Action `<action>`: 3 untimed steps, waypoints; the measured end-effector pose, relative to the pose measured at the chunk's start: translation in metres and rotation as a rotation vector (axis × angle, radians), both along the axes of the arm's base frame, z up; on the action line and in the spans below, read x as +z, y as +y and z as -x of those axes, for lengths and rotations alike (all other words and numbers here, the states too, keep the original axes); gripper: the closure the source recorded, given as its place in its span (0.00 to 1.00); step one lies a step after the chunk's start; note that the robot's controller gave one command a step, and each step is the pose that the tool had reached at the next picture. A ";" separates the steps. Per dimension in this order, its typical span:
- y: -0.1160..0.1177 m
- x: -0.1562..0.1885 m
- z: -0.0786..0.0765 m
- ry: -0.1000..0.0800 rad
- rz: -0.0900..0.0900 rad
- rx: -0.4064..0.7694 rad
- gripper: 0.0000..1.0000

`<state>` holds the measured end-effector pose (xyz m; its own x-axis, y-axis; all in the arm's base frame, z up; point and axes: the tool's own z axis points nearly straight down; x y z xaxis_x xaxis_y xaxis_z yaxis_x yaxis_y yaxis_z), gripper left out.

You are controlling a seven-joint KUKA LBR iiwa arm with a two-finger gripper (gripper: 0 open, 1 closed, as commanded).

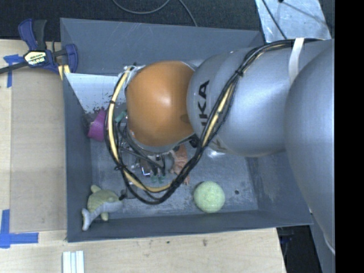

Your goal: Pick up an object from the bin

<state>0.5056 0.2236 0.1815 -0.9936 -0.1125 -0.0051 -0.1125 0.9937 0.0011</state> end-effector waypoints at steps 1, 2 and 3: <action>0.017 -0.022 0.017 0.005 0.003 0.322 0.00; 0.021 -0.045 0.023 0.006 0.002 0.345 0.00; 0.021 -0.111 0.018 -0.004 0.000 0.372 0.00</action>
Offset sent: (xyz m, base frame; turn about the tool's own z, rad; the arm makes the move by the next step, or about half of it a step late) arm -0.0231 0.0214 -0.0434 -0.3451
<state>0.4879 0.2451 0.0705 -0.8848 -0.4660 -0.0087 -0.4660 0.8848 -0.0004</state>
